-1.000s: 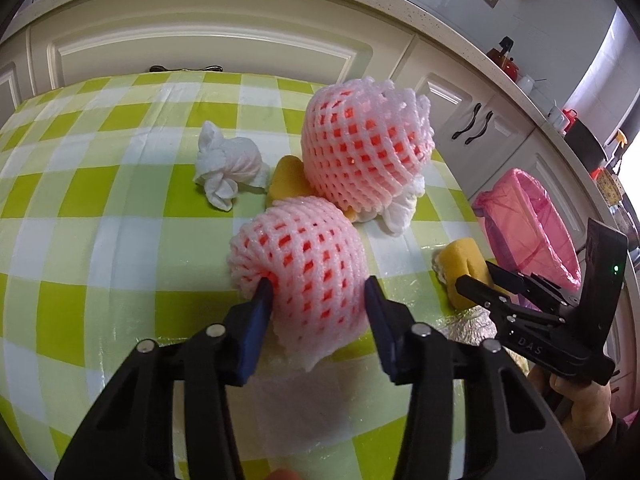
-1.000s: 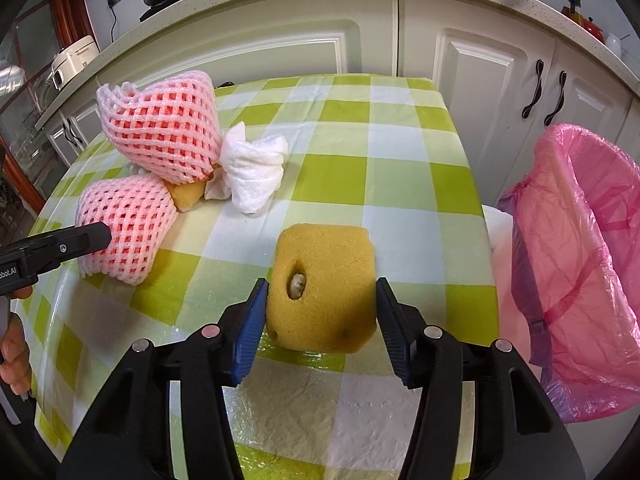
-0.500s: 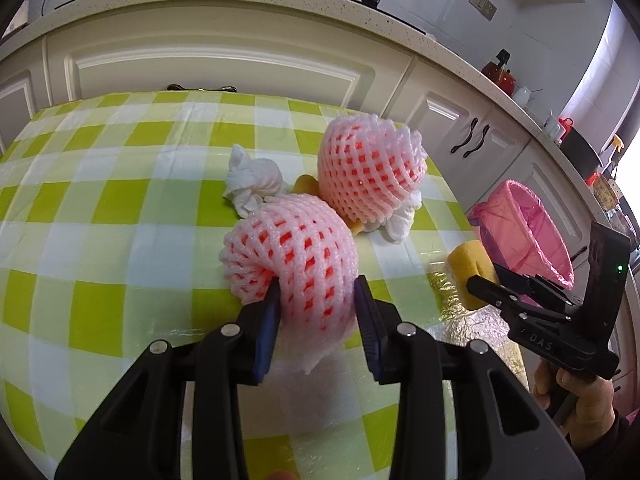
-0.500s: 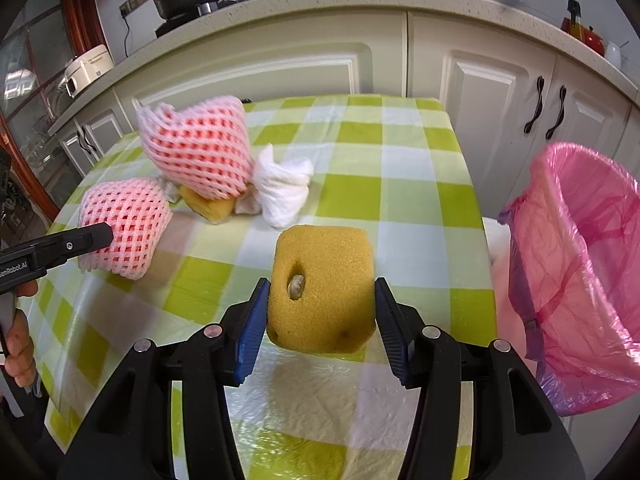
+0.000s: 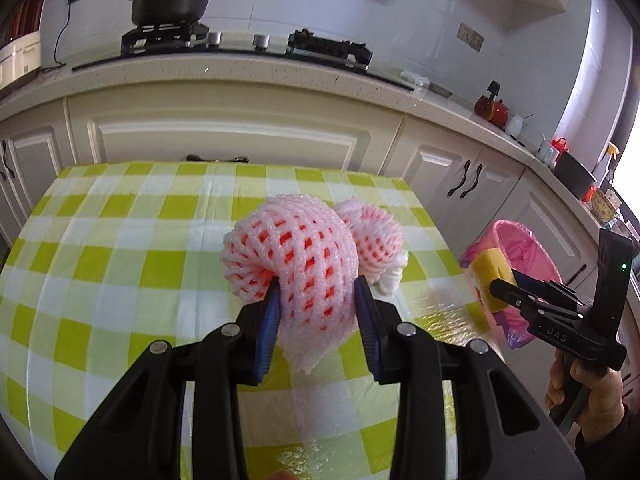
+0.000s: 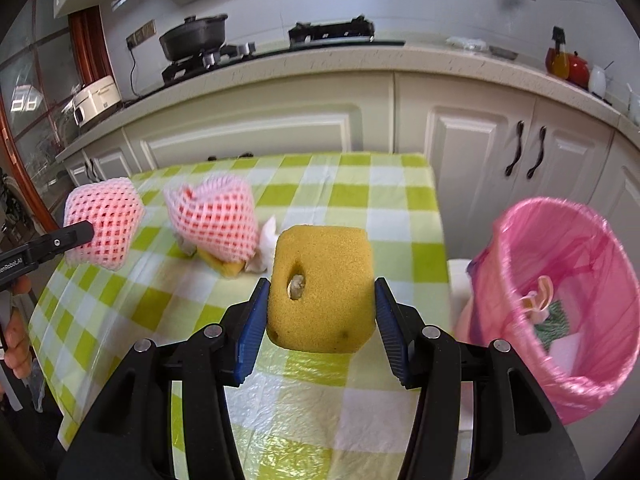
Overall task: Collect trash
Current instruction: 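Carry sponge and fruit net over the pink bin and open both tools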
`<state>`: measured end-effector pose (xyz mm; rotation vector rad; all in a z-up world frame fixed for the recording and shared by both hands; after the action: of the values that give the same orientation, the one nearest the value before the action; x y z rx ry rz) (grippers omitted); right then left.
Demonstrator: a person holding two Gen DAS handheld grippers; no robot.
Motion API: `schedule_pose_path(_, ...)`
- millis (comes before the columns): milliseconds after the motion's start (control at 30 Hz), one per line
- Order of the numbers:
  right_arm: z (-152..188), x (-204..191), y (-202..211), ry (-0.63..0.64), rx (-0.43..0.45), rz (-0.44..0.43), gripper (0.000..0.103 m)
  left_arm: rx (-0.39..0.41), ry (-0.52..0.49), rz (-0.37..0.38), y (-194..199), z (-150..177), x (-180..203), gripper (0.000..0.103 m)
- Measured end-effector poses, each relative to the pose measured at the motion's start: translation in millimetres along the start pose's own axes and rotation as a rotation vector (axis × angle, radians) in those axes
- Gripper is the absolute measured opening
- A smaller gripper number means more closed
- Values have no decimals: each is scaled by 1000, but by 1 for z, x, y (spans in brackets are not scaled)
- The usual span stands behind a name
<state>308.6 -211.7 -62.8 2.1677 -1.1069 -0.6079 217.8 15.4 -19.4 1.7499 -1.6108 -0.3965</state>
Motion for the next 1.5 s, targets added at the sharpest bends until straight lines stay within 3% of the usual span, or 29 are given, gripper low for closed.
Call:
schedule_pose_path(300, -23, 42, 33, -24, 67, 49, 50, 47, -87, 71, 3, -36, 65, 35)
schedule_pose_path(567, -38, 115, 64, -77, 116, 143, 50, 61, -195, 151, -13, -60, 149, 35)
schedule_pose_path(800, -45, 187, 76, -143, 128, 205, 50, 43, -282, 269, -47, -75, 248, 35)
schedule_pose_path(1033, -38, 246, 71, -212, 102, 228, 50, -13, -345, 361, -90, -78, 324, 36)
schedule_pose_path(1367, -37, 292, 56, -220, 73, 280, 53, -81, -384, 374, -137, -67, 371, 36)
schedule_pose_path(1433, -37, 298, 56, -222, 77, 290, 67, -90, -385, 373, -143, -67, 374, 36)
schedule_pose_path(1500, -36, 302, 59, -211, 85, 313, 67, -101, -388, 372, -149, -64, 377, 36)
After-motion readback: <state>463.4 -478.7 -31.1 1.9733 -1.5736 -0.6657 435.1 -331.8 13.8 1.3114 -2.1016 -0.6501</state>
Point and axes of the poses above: each gripper's, at about its wrist camera, not at the fingertips, and y roughly against the way its jaws point, x to its right, z to its underside, the point moved 9 cm from there along -y, roughly the way its jaws point, and after that the axes turned 2 degrees about -x, right-handed, at the moved point
